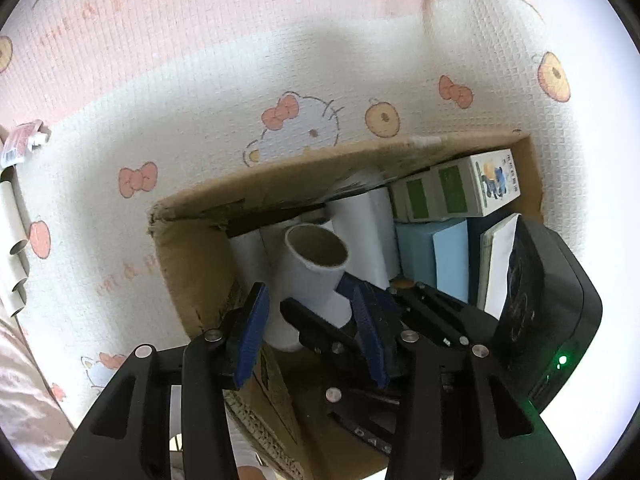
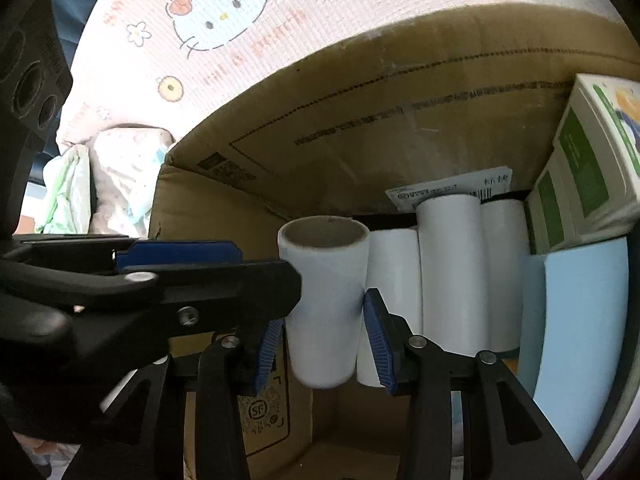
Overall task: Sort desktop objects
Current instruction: 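Open the left gripper to release the tube in the box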
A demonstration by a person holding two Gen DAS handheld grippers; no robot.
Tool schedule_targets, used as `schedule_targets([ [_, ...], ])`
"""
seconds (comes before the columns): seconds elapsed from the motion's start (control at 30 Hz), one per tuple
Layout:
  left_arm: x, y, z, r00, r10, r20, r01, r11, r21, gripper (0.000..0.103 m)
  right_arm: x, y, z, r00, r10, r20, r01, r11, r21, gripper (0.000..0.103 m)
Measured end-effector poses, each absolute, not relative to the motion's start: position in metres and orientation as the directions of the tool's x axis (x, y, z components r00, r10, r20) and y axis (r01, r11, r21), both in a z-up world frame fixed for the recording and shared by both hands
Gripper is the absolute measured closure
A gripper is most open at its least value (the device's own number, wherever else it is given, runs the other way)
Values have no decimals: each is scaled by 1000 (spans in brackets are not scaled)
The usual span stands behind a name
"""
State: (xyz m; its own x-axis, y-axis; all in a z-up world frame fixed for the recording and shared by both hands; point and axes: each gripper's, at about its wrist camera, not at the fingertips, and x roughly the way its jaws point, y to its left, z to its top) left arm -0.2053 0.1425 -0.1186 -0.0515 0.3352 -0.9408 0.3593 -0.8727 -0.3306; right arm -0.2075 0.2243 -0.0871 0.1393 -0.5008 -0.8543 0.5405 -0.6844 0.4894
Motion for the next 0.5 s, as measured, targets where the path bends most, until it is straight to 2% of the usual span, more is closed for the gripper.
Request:
schedule_targets([
  [0.23, -199, 133, -118, -94, 383, -919, 324, -861, -392, 67, -233, 198, -98, 154, -432, -889, 578, -690, 435, 64],
  [0.37, -201, 131, -121, -78, 423, -903, 320, -847, -424, 67, -230, 188, -98, 168, -438, -883, 574, -685, 449, 64],
  [0.5, -200, 136, -118, -71, 428, -901, 252, -866, -432, 67, -221, 204, -91, 106, -403, -909, 565, -728, 388, 64],
])
